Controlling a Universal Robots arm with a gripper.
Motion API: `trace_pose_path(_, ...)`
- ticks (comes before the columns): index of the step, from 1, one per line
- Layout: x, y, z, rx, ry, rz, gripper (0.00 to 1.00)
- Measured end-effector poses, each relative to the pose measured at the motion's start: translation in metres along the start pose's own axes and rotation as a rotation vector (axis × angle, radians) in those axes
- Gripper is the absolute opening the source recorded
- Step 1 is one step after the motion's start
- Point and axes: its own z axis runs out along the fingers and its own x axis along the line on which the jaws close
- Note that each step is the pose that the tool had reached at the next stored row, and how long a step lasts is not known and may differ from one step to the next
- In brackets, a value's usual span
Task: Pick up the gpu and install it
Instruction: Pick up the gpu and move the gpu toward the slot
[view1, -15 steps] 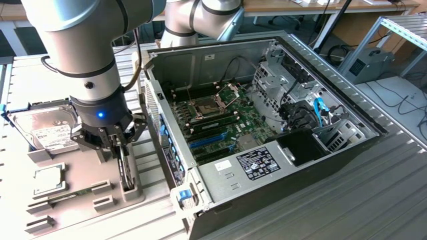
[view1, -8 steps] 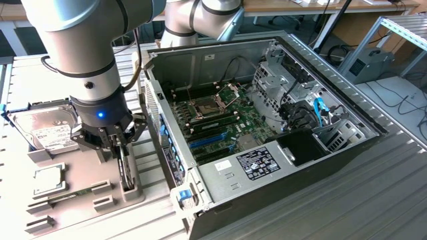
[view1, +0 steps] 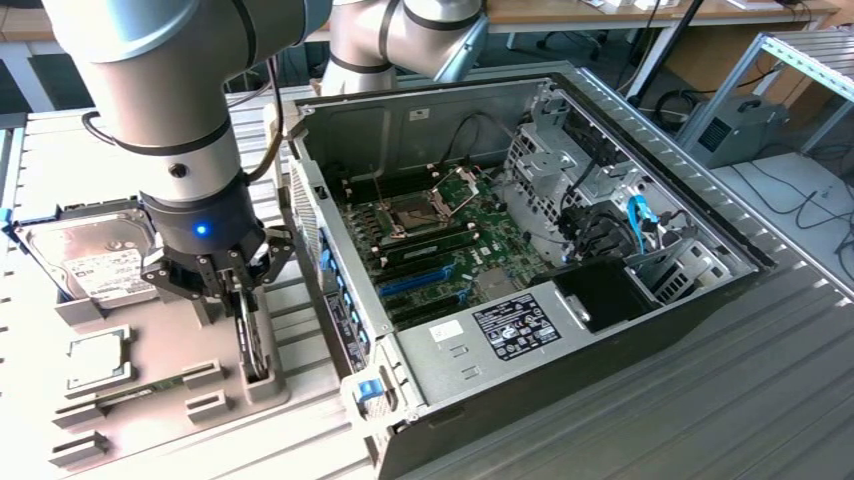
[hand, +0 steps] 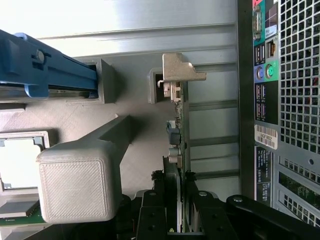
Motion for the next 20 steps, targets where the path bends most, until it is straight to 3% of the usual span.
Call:
trace_pose_path(5, 0.0000, 0.0000, -0.0006, 0.0030, -0.0003, 0.000, 0.26)
trace_pose_path(20, -0.0002, -0.0005, -0.0079, 0.0030, -0.0003, 0.000, 0.26)
